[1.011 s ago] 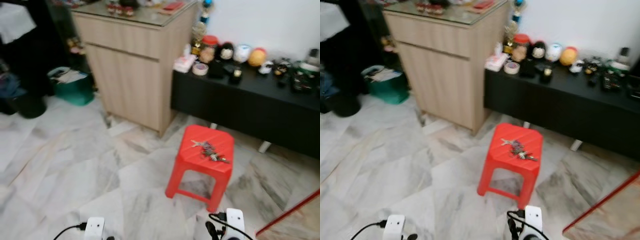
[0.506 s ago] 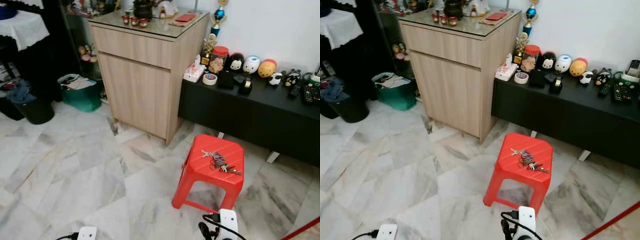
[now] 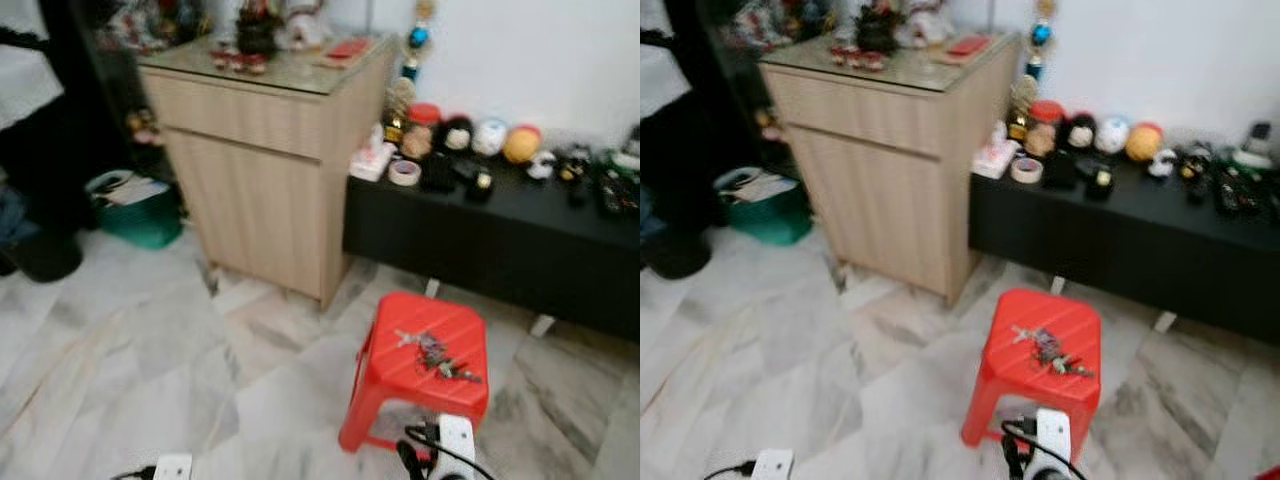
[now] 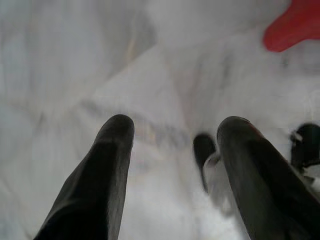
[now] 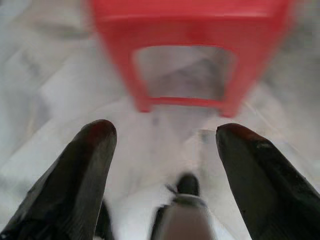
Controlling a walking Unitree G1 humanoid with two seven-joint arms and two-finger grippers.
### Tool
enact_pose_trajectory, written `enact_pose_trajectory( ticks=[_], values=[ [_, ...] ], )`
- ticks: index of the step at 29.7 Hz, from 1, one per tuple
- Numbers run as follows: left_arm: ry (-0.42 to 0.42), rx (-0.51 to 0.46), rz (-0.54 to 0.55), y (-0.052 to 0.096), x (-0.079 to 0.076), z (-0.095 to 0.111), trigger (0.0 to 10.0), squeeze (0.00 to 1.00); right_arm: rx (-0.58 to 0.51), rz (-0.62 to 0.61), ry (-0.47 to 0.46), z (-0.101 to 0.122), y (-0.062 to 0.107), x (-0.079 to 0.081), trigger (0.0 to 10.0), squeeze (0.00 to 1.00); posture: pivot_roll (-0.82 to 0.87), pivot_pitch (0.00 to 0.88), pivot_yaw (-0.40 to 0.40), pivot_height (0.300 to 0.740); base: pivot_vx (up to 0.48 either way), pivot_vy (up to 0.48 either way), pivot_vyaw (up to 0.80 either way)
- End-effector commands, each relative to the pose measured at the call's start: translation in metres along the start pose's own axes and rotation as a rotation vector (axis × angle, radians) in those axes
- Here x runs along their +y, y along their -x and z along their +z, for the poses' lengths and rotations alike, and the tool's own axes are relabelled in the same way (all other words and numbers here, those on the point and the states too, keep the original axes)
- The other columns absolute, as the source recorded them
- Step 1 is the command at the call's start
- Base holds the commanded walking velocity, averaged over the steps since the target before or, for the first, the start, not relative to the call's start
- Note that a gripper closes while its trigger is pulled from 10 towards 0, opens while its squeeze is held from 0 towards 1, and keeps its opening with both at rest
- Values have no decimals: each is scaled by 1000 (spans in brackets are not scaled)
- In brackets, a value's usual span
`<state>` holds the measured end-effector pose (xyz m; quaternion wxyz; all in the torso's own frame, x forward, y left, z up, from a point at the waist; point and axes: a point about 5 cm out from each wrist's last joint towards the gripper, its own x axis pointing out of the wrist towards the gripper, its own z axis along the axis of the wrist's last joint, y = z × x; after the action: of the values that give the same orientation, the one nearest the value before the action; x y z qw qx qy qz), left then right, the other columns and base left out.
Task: Hang keys on a hook
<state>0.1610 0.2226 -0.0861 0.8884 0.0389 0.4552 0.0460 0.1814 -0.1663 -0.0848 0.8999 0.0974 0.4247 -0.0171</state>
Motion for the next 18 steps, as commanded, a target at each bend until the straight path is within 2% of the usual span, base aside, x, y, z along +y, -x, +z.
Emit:
enact_pose_trajectory(
  ticks=[1,4,14,18],
  values=[
    [2,2,-22,-1,-10,1,10000,0,7,-27,-8,-1,1,-7,10000,0,13,29,2,740,277,0,0],
    [8,5,-19,-1,-10,0,10000,0,5,-27,-5,-1,1,-7,10000,0,14,33,1,740,256,0,0],
    [18,3,-13,0,-10,-1,10000,0,-7,-19,-9,1,1,-7,10000,0,12,41,0,740,0,0,0],
    [44,-6,-11,0,-10,-1,10000,0,-14,-21,26,2,1,-8,10000,0,15,41,-1,740,0,0,150]
  ],
)
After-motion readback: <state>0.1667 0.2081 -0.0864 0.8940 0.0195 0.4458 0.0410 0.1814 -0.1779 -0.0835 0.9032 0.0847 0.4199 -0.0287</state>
